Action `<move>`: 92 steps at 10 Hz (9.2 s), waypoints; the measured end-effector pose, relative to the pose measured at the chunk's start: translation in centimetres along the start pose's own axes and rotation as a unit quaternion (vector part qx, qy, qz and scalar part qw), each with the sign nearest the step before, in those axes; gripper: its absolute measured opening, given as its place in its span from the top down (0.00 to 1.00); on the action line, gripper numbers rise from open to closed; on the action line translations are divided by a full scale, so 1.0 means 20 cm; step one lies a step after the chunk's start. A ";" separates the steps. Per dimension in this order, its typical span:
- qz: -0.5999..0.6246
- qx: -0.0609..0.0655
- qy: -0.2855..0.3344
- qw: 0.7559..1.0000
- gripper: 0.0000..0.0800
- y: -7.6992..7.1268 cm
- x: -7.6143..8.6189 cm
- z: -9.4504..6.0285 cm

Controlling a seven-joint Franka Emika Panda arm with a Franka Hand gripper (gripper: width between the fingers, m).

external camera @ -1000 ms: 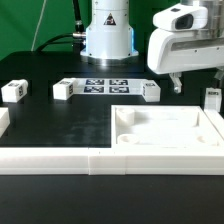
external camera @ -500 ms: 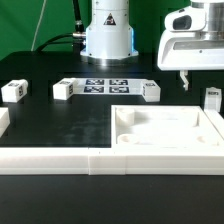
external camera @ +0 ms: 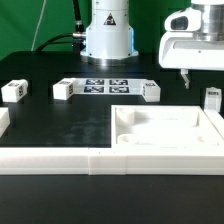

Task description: Assemble one leg

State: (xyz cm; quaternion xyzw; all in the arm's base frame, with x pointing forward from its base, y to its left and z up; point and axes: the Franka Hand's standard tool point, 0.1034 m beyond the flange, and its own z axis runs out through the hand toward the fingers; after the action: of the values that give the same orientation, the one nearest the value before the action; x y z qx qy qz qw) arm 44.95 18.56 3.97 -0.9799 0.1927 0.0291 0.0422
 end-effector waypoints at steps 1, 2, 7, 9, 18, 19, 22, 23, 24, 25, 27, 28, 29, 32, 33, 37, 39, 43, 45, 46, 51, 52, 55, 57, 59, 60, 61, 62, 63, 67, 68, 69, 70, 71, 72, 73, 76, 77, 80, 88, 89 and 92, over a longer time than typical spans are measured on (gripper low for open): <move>-0.012 -0.002 -0.003 1.000 0.19 0.00 -0.01 0.00; -0.035 -0.010 -0.033 0.999 0.19 0.02 -0.01 0.00; -0.050 -0.032 -0.206 0.977 0.19 0.05 0.02 0.03; -0.039 -0.053 -0.294 0.954 0.19 0.05 -0.02 0.04; -0.015 -0.036 -0.305 0.951 0.19 0.00 -0.09 0.13; -0.015 -0.038 -0.308 0.951 0.19 0.01 -0.11 0.14; -0.016 -0.042 -0.312 0.949 0.19 0.02 -0.14 0.16; -0.016 -0.043 -0.312 0.949 0.35 0.02 -0.14 0.16; -0.016 -0.043 -0.313 0.949 0.53 0.02 -0.14 0.16; -0.015 -0.043 -0.313 0.949 0.53 0.02 -0.14 0.16; -0.015 -0.043 -0.313 0.949 0.64 0.02 -0.14 0.16; -0.015 -0.043 -0.313 0.949 0.64 0.02 -0.14 0.16; -0.015 -0.043 -0.313 0.949 0.64 0.02 -0.14 0.16; -0.016 -0.050 -0.319 0.946 0.64 0.04 -0.14 0.14; -0.021 -0.068 -0.329 0.942 0.64 0.07 -0.12 0.04; -0.026 -0.081 -0.325 0.942 0.64 0.13 -0.02 -0.23; -0.031 -0.083 -0.316 0.945 0.64 0.12 -0.02 -0.24; -0.067 -0.053 -0.169 0.982 0.64 0.09 0.05 -0.20; -0.092 -0.038 -0.082 0.992 0.64 0.09 0.14 -0.24; -0.104 -0.030 -0.048 0.993 0.64 0.09 0.17 -0.26; -0.137 0.061 0.148 0.978 0.64 -0.03 0.16 -0.28; -0.140 0.072 0.166 0.973 0.64 -0.05 0.14 -0.28; -0.198 0.081 0.222 0.951 0.64 -0.07 0.18 -0.29; -0.252 0.059 0.242 0.935 0.64 -0.01 0.32 -0.32; -0.277 0.046 0.256 0.925 0.64 0.03 0.44 -0.35; -0.273 0.047 0.254 0.927 0.64 0.02 0.42 -0.34; -0.274 0.047 0.253 0.927 0.64 0.02 0.42 -0.34; -0.273 0.048 0.258 0.925 0.64 0.02 0.42 -0.34; -0.273 0.047 0.257 0.926 0.64 0.02 0.42 -0.34; -0.299 0.033 0.276 0.913 0.64 0.04 0.65 -0.31; -0.303 0.032 0.283 0.910 0.64 0.03 0.71 -0.32; -0.305 0.031 0.276 0.911 0.64 0.02 0.75 -0.31; -0.304 0.032 0.275 0.911 0.64 -0.01 0.79 -0.33; -0.305 0.033 0.275 0.911 0.64 -0.03 0.81 -0.35; -0.304 0.033 0.275 0.911 0.64 -0.03 0.80 -0.34; -0.304 0.033 0.274 0.912 0.64 -0.02 0.80 -0.34; -0.307 0.032 0.287 0.907 0.64 -0.02 0.83 -0.31; -0.308 0.033 0.288 0.906 0.64 -0.05 0.88 -0.32; -0.310 0.033 0.293 0.904 0.64 -0.10 0.99 -0.32; -0.302 0.031 0.319 0.898 0.64 -0.02 0.95 -0.19; -0.292 0.031 0.320 0.901 0.64 -0.01 0.92 -0.17; -0.288 0.034 0.315 0.904 0.64 0.03 0.90 -0.15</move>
Offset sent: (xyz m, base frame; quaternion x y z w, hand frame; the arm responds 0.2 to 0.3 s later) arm 0.0026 0.0123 0.0007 0.0301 -0.2453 -0.0278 0.9686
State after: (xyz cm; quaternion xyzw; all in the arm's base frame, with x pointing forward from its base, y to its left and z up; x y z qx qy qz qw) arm 61.54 10.98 5.50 -0.9487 -0.0933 -0.3014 0.0185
